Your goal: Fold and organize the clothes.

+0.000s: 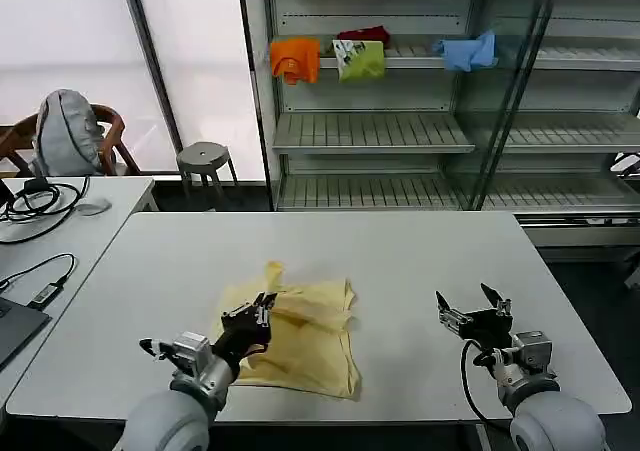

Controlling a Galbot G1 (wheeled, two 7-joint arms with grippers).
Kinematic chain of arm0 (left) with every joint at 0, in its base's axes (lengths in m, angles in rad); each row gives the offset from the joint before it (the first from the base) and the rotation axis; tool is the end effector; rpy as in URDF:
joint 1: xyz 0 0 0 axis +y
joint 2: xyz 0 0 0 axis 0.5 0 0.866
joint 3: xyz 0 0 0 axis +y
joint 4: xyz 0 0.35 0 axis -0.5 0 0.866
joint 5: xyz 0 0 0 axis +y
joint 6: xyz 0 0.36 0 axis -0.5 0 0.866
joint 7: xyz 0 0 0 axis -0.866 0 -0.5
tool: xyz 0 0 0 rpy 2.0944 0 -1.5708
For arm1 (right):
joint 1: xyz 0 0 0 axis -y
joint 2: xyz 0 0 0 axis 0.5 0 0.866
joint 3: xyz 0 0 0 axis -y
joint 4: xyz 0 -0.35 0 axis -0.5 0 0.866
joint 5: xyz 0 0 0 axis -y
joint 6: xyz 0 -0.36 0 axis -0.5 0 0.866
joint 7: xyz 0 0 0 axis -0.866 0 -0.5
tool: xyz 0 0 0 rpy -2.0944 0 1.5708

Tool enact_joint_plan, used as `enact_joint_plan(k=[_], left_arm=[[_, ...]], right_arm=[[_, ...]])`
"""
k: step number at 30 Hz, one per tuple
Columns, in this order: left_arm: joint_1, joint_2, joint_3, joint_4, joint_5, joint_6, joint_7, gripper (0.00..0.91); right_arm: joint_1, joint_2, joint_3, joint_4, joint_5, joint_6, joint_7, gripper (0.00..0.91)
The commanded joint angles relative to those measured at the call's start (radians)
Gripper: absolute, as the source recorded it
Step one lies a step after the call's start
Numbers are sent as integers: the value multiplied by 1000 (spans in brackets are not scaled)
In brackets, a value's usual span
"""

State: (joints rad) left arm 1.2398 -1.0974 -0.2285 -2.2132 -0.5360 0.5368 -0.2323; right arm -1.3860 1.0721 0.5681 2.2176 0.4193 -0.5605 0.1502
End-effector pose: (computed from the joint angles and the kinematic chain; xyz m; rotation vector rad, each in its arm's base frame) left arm 0.2405 -0.0134 -0.2076 -0.4907 -2.8099 0.0325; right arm 0.2339 -0.0749 -0.1998 0.1219 -2.8474 0.1984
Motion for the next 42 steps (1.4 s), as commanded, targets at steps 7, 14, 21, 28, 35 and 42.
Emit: enact_joint_plan(k=[7, 14, 21, 28, 35, 42], left_arm=[[-120, -58, 137, 114, -28, 16, -40, 10], [-136, -73, 146, 165, -25, 12, -47, 907], [-132, -110, 170, 127, -115, -157, 24, 907], [-150, -139, 123, 95, -141, -194, 32, 907], [-62, -34, -33, 22, -53, -204, 21, 907], [99, 17, -139, 28, -7, -66, -153, 907]], right_arm=[[-2, 4, 2, 0, -6, -4, 2, 907], [6, -1, -2, -2, -6, -6, 1, 907], [20, 3, -17, -13, -7, -6, 1, 907], [20, 7, -24, -12, -16, -9, -1, 907], [38, 6, -24, -20, -13, -5, -7, 907], [63, -6, -27, -38, -9, 11, -18, 907]])
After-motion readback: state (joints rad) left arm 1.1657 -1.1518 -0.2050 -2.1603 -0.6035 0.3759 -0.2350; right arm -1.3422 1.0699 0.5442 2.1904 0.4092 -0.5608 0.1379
